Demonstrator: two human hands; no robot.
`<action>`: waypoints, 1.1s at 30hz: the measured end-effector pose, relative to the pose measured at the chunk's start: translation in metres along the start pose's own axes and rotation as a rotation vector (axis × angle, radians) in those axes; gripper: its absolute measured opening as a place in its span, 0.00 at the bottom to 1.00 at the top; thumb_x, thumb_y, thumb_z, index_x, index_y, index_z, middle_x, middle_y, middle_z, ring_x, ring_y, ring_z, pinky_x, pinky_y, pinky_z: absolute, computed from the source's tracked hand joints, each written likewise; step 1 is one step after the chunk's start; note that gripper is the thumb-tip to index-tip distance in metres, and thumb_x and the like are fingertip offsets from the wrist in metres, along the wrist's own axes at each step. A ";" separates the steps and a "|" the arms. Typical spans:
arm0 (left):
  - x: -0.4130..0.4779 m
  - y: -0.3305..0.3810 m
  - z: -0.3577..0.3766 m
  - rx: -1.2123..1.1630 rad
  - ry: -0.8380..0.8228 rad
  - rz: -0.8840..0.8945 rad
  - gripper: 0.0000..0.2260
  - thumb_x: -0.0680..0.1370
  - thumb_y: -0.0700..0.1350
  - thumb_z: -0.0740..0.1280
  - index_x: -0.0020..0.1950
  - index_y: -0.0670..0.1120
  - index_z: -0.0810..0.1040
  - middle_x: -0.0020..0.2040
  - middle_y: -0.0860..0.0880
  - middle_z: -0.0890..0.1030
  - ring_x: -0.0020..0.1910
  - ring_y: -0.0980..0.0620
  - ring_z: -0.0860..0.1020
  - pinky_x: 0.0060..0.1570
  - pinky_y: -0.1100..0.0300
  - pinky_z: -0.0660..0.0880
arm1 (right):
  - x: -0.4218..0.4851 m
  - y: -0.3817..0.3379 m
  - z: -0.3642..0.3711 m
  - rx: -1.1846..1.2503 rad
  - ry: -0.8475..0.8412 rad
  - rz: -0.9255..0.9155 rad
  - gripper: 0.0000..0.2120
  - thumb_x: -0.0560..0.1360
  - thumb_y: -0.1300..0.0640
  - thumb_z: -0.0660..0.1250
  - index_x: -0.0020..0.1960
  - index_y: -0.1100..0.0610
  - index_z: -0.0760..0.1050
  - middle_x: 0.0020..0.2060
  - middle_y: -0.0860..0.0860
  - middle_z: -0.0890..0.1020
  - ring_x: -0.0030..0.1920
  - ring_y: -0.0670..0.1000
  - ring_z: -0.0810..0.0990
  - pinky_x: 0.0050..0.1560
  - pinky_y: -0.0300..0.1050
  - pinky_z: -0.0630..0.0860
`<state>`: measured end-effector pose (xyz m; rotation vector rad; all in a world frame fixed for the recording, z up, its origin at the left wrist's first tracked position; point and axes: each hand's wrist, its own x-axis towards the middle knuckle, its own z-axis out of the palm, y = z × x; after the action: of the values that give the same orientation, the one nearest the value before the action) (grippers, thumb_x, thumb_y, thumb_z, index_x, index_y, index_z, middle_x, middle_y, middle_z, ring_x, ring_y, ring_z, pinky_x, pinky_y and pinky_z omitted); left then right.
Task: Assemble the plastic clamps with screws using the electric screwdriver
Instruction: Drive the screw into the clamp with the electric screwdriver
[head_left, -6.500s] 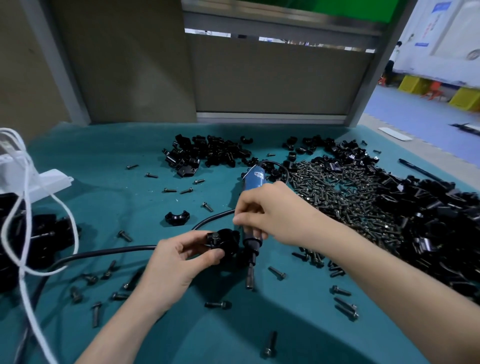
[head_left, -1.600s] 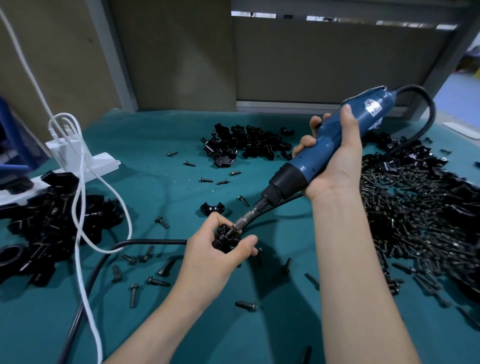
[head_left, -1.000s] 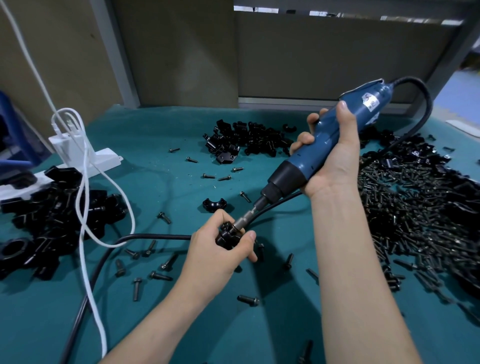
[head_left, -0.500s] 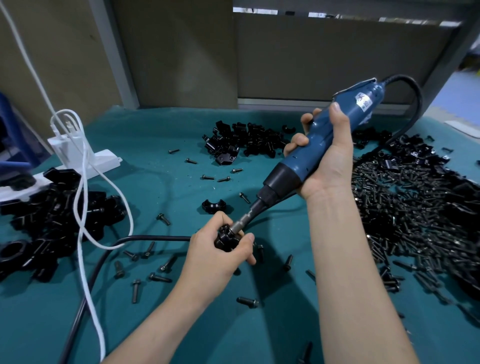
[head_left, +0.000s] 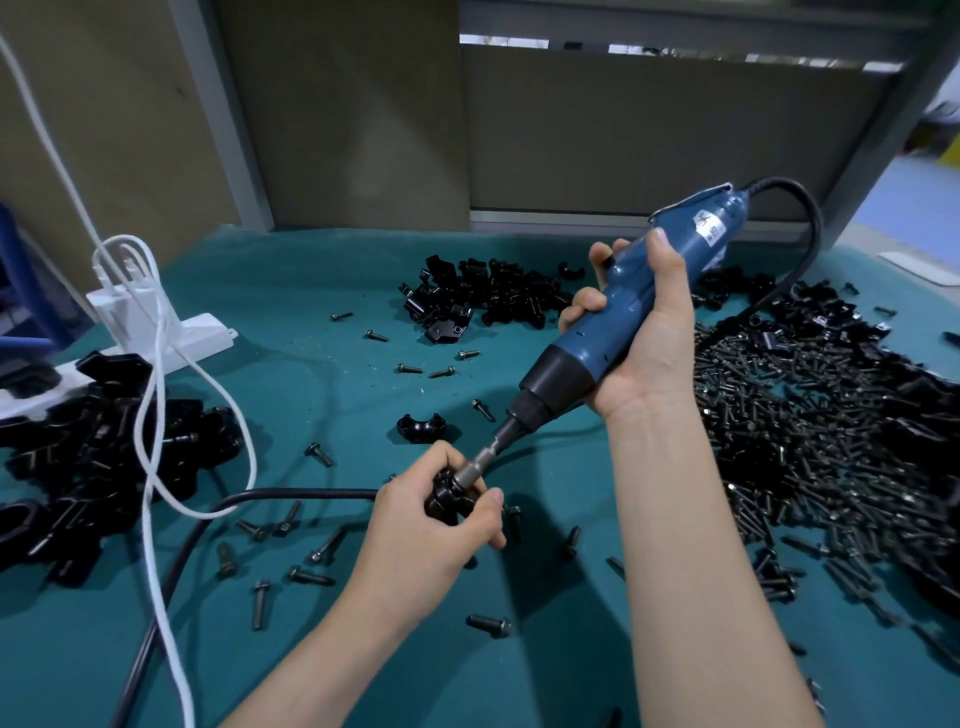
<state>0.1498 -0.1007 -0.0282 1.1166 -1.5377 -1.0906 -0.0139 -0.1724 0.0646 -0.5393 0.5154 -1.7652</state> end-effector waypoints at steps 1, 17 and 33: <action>0.000 0.000 0.000 0.002 0.001 -0.002 0.07 0.70 0.49 0.68 0.38 0.49 0.70 0.29 0.47 0.82 0.28 0.53 0.73 0.31 0.56 0.74 | 0.000 0.000 0.000 -0.001 -0.004 0.001 0.08 0.77 0.48 0.64 0.45 0.53 0.71 0.38 0.47 0.81 0.24 0.44 0.71 0.30 0.37 0.71; 0.001 0.007 -0.006 -0.113 -0.011 -0.023 0.09 0.74 0.45 0.67 0.36 0.49 0.71 0.27 0.44 0.81 0.23 0.55 0.65 0.23 0.65 0.65 | -0.004 -0.025 -0.006 0.121 -0.074 -0.100 0.10 0.76 0.46 0.63 0.45 0.53 0.73 0.39 0.46 0.80 0.25 0.43 0.71 0.29 0.37 0.71; 0.007 0.008 -0.011 -0.312 0.036 -0.075 0.09 0.70 0.47 0.65 0.29 0.51 0.73 0.25 0.43 0.78 0.22 0.53 0.64 0.22 0.67 0.60 | -0.005 -0.016 0.000 -0.005 -0.063 -0.068 0.08 0.76 0.48 0.63 0.45 0.53 0.71 0.38 0.47 0.79 0.25 0.44 0.71 0.29 0.37 0.70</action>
<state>0.1576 -0.1074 -0.0176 0.9781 -1.2534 -1.3033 -0.0254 -0.1639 0.0734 -0.6203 0.4618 -1.8054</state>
